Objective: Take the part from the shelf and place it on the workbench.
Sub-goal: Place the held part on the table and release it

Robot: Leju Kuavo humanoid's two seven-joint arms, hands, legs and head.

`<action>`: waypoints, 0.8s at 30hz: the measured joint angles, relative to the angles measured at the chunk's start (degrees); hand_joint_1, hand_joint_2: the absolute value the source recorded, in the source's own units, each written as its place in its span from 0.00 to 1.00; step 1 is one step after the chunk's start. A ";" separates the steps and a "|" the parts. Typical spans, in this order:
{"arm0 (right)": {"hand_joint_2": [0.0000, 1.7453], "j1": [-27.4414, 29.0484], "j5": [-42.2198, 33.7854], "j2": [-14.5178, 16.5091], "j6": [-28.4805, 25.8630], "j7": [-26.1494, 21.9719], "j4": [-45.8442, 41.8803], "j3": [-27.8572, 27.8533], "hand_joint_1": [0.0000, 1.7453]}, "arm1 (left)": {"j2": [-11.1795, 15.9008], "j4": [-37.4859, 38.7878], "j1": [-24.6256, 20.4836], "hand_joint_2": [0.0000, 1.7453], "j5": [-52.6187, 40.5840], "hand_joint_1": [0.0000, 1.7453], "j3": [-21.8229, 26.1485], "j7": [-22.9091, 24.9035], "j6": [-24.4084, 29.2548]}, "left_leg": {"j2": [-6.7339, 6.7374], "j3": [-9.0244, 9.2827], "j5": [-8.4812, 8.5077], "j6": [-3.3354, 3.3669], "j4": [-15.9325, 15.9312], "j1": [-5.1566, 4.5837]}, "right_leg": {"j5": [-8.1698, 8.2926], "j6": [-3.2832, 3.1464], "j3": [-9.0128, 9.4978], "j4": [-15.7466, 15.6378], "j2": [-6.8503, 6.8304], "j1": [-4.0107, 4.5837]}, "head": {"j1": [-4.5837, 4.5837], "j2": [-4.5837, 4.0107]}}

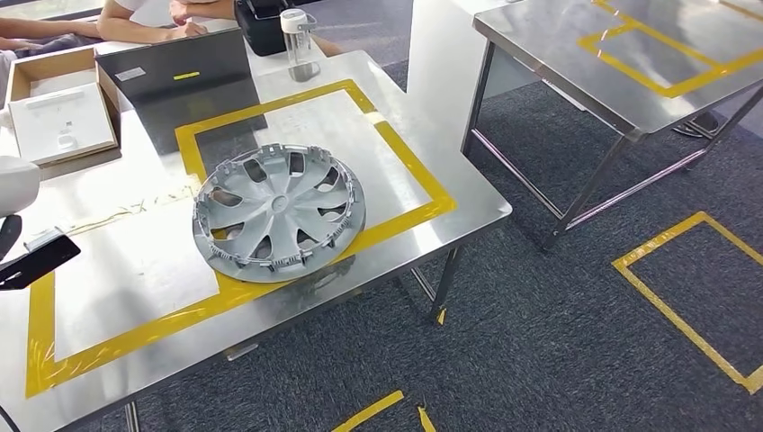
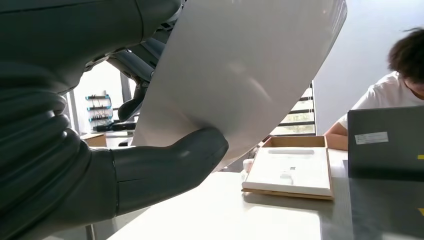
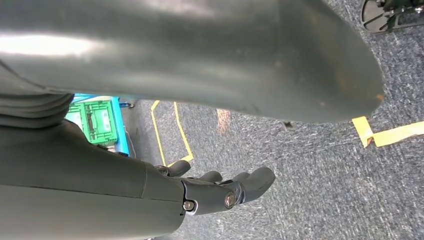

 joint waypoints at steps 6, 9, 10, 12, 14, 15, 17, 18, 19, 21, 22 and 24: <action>0.00 -0.06 0.13 0.00 -0.03 0.00 0.00 0.00 0.00 | -0.05 1.48 0.01 1.00 2.84 0.93 1.90 -3.44 1.17 | 0.00 0.03 0.00 -0.02 0.00 0.04 | -0.01 0.54 0.00 -0.05 0.01 -0.01 | -0.01 -0.01; 0.00 -0.07 0.27 0.00 0.04 0.00 0.00 0.00 0.00 | -0.34 2.20 -0.07 1.00 3.66 0.93 1.97 -5.02 1.74 | 0.00 0.05 0.02 -0.07 -0.01 0.11 | -0.01 0.54 0.01 -0.04 0.01 -0.01 | -0.01 0.00; 0.00 -0.08 0.32 0.00 0.10 0.00 0.00 0.00 0.00 | -0.44 2.42 -0.08 1.00 3.83 0.93 1.97 -5.42 1.72 | 0.00 0.05 0.03 -0.11 -0.01 0.13 | -0.01 0.54 0.01 -0.04 0.01 0.00 | -0.01 0.00; 0.00 -0.10 0.34 0.00 0.31 0.00 0.00 0.00 0.00 | -0.62 2.83 -0.18 1.00 3.79 0.93 1.94 -5.89 1.67 | 0.01 0.06 0.05 -0.19 -0.01 0.17 | -0.01 0.54 -0.01 -0.03 0.02 0.02 | -0.01 0.00; 0.00 -0.13 0.35 0.00 0.46 0.00 0.00 0.00 0.00 | -0.95 3.33 -0.68 1.00 3.36 0.70 1.81 -6.09 1.71 | 0.01 0.06 0.06 -0.24 -0.01 0.23 | -0.01 0.54 -0.01 -0.03 0.02 0.05 | -0.01 0.00; 0.00 -0.16 0.35 0.00 0.51 0.00 0.00 0.00 0.00 | -1.21 3.65 -1.12 1.00 3.23 0.46 1.71 -6.25 1.75 | 0.01 0.06 0.07 -0.25 -0.01 0.24 | -0.01 0.54 -0.02 -0.02 0.02 0.06 | -0.01 0.00; 0.00 -0.24 0.35 0.00 0.58 0.00 0.00 0.00 0.00 | -1.84 4.34 -2.17 1.00 3.49 0.00 1.50 -6.82 1.82 | 0.00 0.07 0.09 -0.28 -0.01 0.26 | -0.01 0.53 -0.01 -0.01 0.02 0.06 | -0.01 0.00; 0.00 -0.28 0.35 0.00 0.62 0.00 0.00 0.00 0.00 | -2.19 4.70 -2.73 1.00 3.83 0.00 1.40 -7.26 1.82 | 0.01 0.08 0.09 -0.28 -0.01 0.26 | -0.01 0.53 -0.01 -0.01 0.02 0.06 | 0.00 0.00; 0.00 -0.31 0.35 0.00 0.64 0.00 0.00 0.00 0.00 | -2.52 5.04 -3.25 1.00 4.16 0.00 1.30 -7.69 1.86 | 0.01 0.08 0.09 -0.29 -0.01 0.26 | 0.00 0.53 -0.01 0.00 0.03 0.06 | 0.00 0.00; 0.00 -0.33 0.40 0.00 0.65 0.00 0.00 0.00 0.00 | -3.15 5.59 -4.05 0.50 4.61 0.00 1.14 -8.53 2.19 | 0.04 0.09 0.09 -0.29 -0.02 0.26 | 0.00 0.53 -0.01 0.01 0.07 0.06 | 0.00 0.00; 0.00 -0.33 0.45 0.00 0.66 0.00 0.00 0.00 0.00 | -3.48 5.77 -4.27 0.25 4.82 0.00 1.09 -8.88 2.38 | 0.05 0.10 0.09 -0.30 -0.02 0.26 | 0.00 0.53 -0.01 0.01 0.09 0.06 | -0.01 0.00; 0.00 -0.35 0.56 0.01 0.74 0.00 0.00 0.00 0.00 | -4.21 6.02 -4.43 0.00 5.55 0.00 1.05 -9.75 2.59 | 0.05 0.11 0.08 -0.30 -0.02 0.26 | 0.00 0.53 -0.01 0.01 0.09 0.05 | -0.01 0.00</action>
